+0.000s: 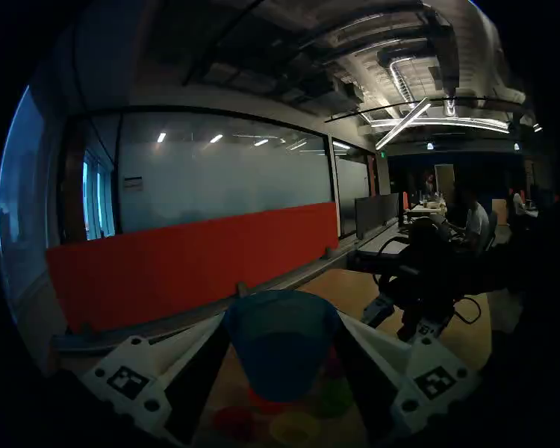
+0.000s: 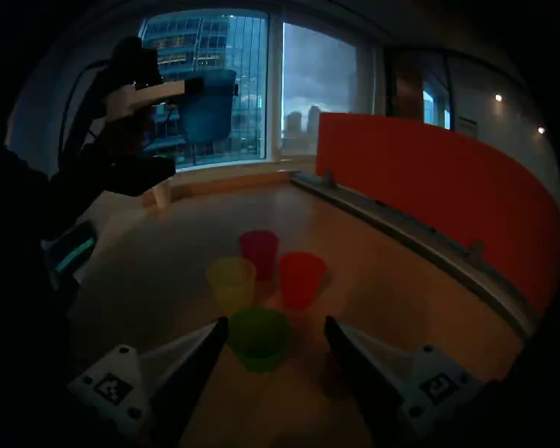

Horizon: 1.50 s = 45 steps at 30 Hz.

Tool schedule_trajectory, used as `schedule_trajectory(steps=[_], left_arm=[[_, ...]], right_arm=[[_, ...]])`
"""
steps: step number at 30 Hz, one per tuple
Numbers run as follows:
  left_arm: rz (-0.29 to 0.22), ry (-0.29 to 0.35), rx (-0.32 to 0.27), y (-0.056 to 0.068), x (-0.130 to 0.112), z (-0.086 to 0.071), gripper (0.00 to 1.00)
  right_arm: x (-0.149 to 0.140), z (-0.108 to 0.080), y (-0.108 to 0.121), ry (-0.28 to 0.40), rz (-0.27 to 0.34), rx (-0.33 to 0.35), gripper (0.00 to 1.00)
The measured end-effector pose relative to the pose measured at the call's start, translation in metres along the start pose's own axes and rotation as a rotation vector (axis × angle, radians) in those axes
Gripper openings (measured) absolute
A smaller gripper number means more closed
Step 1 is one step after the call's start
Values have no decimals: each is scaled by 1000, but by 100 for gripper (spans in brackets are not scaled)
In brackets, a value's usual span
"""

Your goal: Pour water

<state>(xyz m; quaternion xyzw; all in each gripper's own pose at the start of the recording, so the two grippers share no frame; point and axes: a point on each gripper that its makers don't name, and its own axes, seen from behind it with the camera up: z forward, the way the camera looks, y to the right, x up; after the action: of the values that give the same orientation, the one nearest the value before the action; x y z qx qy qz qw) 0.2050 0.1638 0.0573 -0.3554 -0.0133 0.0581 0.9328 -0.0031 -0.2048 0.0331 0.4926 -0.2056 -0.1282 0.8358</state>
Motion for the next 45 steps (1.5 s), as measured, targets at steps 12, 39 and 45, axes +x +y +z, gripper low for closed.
schedule_trajectory(steps=[12,39,45], left_arm=[[2,6,10,-5,7,-4,87],[8,-12,5,-6,-2,0,87],[3,-11,1,-7,-4,-1,87]], right_arm=[[-17,19,-12,-39,1,31,99],[-59,57,-15,-120,-9,24,97],[-61,66,-15,-126,-5,23,97]])
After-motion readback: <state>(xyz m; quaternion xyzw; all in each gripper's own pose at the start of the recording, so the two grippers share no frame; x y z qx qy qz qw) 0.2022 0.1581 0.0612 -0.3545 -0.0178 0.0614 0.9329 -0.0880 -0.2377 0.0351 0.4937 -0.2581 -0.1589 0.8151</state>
